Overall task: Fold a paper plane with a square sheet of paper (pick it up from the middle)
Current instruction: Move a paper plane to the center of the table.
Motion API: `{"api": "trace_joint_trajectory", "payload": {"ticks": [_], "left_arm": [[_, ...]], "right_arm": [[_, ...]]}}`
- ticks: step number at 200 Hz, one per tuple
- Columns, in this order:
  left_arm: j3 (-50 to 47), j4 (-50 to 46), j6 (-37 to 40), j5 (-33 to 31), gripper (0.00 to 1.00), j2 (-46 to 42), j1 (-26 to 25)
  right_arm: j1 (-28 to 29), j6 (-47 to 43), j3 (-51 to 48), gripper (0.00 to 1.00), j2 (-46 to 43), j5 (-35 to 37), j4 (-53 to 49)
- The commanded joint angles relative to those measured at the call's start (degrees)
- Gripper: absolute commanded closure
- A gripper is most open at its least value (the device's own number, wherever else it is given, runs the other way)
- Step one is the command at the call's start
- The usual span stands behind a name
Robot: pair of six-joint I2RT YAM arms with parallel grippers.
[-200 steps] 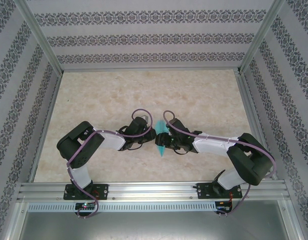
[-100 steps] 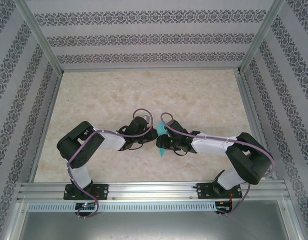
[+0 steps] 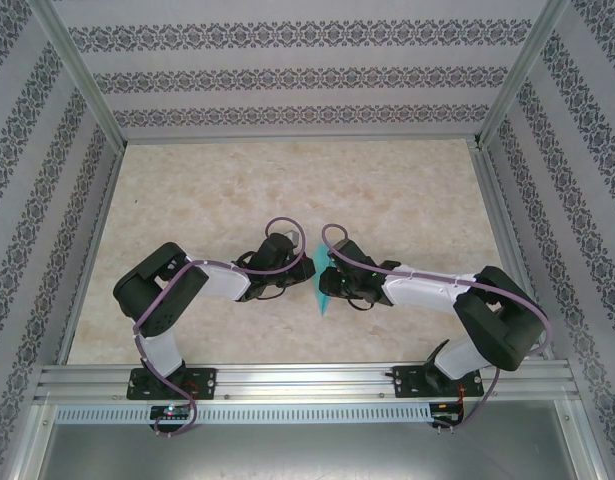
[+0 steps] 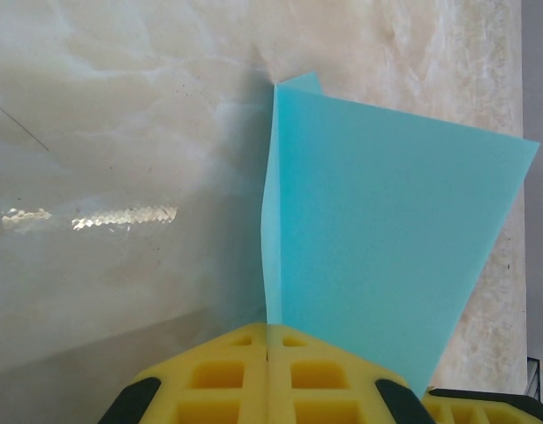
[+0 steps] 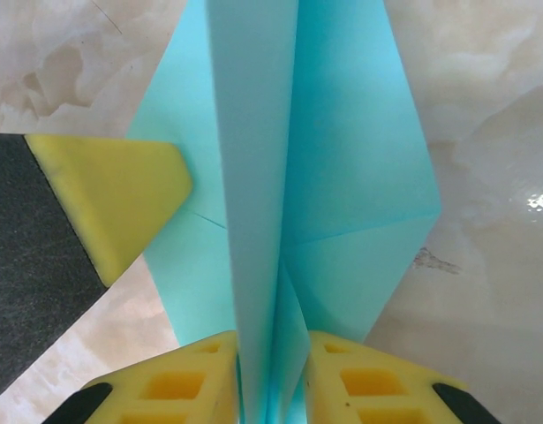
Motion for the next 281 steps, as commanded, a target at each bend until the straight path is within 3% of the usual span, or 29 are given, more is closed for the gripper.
{"api": "trace_joint_trajectory", "payload": {"ticks": [1,118,171,232,281], "left_arm": [[0.19,2.68,-0.93,0.62,1.0,0.97,0.94],[-0.17,2.15,-1.36,0.12,1.0,0.48,1.04],[-0.18,-1.58,-0.6,-1.25,0.87,-2.27,1.65],[-0.37,-7.34,1.15,-4.04,0.78,-5.84,2.5],[-1.18,-16.08,2.54,-9.66,0.7,-11.9,3.93]], "right_arm": [[0.73,1.03,2.19,0.76,0.43,1.87,-0.41],[1.24,3.73,4.94,0.75,5.28,3.04,-2.46],[1.59,3.83,6.4,0.78,5.15,4.65,-5.24],[2.46,3.41,8.77,0.67,7.07,5.27,-7.94],[3.15,3.59,10.85,0.69,8.57,7.25,-11.12]]}}
